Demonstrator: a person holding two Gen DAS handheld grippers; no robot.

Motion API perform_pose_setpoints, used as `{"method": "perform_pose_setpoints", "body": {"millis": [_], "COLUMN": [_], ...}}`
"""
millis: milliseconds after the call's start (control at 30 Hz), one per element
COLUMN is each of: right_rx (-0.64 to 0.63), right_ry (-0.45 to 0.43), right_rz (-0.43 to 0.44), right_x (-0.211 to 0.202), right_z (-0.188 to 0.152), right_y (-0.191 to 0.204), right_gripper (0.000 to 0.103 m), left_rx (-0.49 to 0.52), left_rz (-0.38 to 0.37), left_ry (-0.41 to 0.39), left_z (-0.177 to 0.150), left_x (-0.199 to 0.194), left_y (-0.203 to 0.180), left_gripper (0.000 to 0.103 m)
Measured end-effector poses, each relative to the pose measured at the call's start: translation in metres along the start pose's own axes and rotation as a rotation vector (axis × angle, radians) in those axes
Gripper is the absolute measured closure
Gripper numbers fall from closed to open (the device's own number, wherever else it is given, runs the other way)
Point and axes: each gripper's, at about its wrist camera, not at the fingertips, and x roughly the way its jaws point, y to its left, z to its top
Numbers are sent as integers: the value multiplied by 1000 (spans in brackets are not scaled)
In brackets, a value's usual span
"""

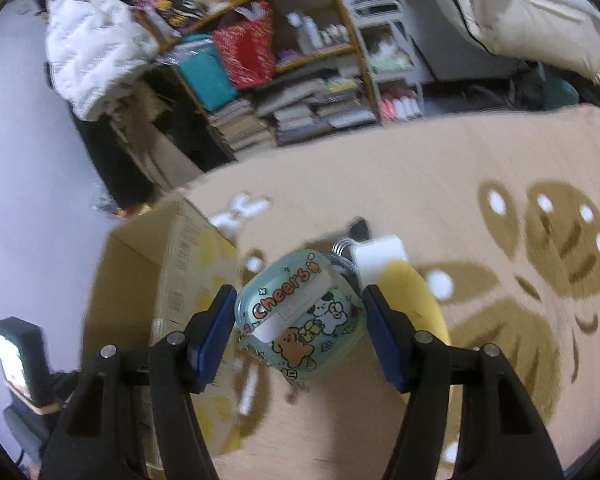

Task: Organize rigid objects
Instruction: 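Carry the green Cheers case into the box and release it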

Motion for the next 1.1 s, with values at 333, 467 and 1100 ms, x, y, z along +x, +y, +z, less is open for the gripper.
{"method": "perform_pose_setpoints", "body": {"millis": [333,467,1100], "right_rx": [-172,-233,-249], "right_ry": [-132,-136,-40], "right_rz": [169,211,169], "right_x": [-43,-51,-14], "right_z": [13,5,-21], "right_y": [76,101,98], "right_gripper": [35,35,17], "left_rx": [0,-1,-8], "left_rz": [1,0,5], "left_ry": [1,1,6], "left_z": [1,1,1], "left_x": [0,0,0], "left_y": [-1,-1,1], "left_gripper": [79,79,79]}}
